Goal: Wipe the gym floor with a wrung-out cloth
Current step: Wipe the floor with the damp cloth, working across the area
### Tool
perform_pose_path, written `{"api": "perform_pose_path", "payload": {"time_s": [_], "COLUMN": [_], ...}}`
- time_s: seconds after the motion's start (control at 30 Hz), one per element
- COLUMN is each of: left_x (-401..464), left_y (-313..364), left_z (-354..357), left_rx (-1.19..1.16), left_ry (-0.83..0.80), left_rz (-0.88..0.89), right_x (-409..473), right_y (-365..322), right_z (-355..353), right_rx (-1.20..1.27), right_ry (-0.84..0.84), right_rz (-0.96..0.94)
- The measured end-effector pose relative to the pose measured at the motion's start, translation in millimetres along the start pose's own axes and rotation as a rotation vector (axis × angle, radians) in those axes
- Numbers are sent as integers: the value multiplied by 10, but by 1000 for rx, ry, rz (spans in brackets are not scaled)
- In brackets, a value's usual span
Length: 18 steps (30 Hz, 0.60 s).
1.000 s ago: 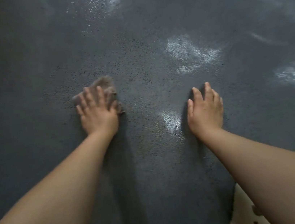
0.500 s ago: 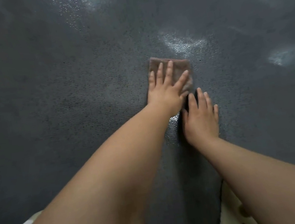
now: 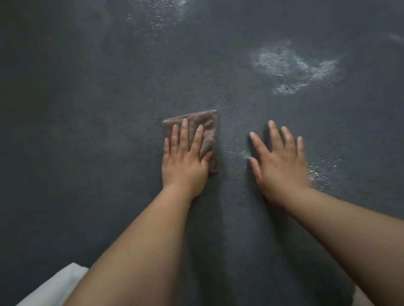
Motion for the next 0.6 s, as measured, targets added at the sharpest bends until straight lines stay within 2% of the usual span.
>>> {"api": "perform_pose_path", "payload": {"time_s": [0.1, 0.23, 0.33, 0.43, 0.5, 0.53, 0.6], "left_x": [-185, -493, -696, -862, -912, -926, -928], "left_y": [-729, -1555, -1771, -1617, -1272, -1001, -324], "left_z": [69, 177, 265, 329, 394, 420, 445], "left_rx": [-52, -208, -322, -396, -382, -346, -263], "left_ry": [8, 83, 124, 152, 126, 109, 117], "left_rz": [-161, -482, -703, -846, -807, -729, -452], "right_x": [-93, -220, -260, -266, -272, -274, -280], "right_y": [-284, -476, -497, -437, -357, -312, -227], "right_z": [160, 333, 357, 316, 282, 265, 238], "right_rx": [-55, -80, -93, -86, -78, -68, -39], "right_ry": [-74, -135, -139, -112, -95, -85, -57], "right_rz": [-19, -7, -2, 3, 27, 44, 84]}}
Point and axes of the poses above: each hand's wrist, its own x-axis towards the middle knuckle, its own z-axis out of the palm, y = z × x, the point moved 9 cm from there along x, towards the middle knuckle
